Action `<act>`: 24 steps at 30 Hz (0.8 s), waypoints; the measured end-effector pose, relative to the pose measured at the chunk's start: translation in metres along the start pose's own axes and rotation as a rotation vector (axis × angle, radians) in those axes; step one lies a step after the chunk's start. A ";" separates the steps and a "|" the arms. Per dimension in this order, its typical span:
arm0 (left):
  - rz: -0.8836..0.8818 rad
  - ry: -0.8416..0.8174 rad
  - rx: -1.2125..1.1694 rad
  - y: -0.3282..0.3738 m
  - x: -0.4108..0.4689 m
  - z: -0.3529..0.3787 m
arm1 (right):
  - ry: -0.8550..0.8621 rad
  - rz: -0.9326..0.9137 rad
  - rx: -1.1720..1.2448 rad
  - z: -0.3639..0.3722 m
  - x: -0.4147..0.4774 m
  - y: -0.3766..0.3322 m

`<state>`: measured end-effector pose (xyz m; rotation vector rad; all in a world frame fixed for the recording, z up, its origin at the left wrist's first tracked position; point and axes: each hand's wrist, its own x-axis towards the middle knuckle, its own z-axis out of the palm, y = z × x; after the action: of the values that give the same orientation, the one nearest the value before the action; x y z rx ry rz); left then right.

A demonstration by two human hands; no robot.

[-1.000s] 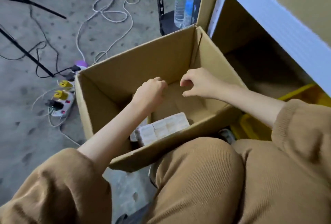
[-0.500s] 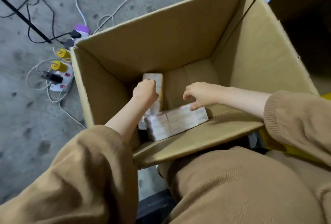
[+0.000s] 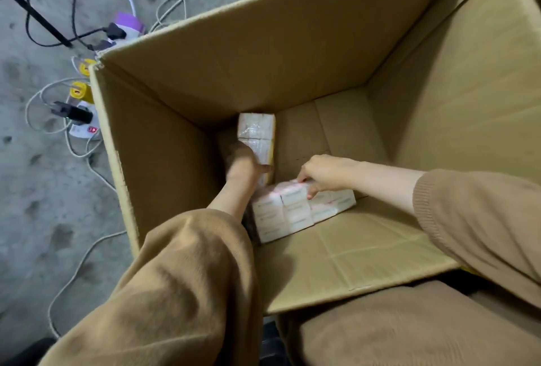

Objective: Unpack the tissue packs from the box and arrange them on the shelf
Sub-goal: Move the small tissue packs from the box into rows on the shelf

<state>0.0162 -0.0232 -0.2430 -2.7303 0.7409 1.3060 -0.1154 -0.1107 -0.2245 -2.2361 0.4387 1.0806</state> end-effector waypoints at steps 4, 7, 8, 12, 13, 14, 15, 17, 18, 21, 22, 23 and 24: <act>0.008 0.037 0.000 0.000 0.001 -0.001 | 0.058 0.003 0.048 -0.001 -0.001 0.000; -0.012 0.046 -0.044 0.000 0.004 -0.002 | 0.059 0.052 -0.004 -0.017 -0.006 0.011; -0.019 0.049 -0.043 0.000 0.005 -0.002 | 0.067 0.084 -0.018 -0.025 -0.010 0.020; -0.031 0.041 -0.040 -0.002 0.007 -0.002 | 0.217 0.256 -0.028 -0.047 -0.030 0.056; -0.031 0.046 -0.045 -0.002 0.006 -0.002 | 0.262 0.296 -0.041 -0.047 -0.033 0.061; -0.032 0.052 -0.045 -0.001 0.006 -0.001 | 0.284 0.322 -0.036 -0.045 -0.034 0.064; -0.031 0.056 -0.044 -0.001 0.006 -0.001 | 0.273 0.328 0.002 -0.041 -0.033 0.066; -0.034 0.059 -0.053 0.000 0.006 -0.001 | 0.194 0.300 0.176 -0.033 -0.028 0.068; -0.039 0.060 -0.058 0.000 0.006 -0.001 | 0.173 0.300 0.283 -0.031 -0.026 0.067; -0.050 0.068 -0.064 -0.001 0.007 -0.001 | 0.282 0.345 0.454 -0.026 -0.021 0.071; -0.052 0.072 -0.072 -0.001 0.007 0.000 | 0.325 0.378 0.456 -0.022 -0.019 0.074; -0.053 0.075 -0.081 -0.001 0.008 0.000 | 0.353 0.417 0.441 -0.018 -0.017 0.077; -0.056 0.077 -0.088 -0.002 0.008 0.001 | 0.345 0.463 0.415 -0.015 -0.016 0.078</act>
<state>0.0205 -0.0249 -0.2497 -2.8631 0.6209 1.2579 -0.1580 -0.1795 -0.2340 -1.9838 1.2542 0.7173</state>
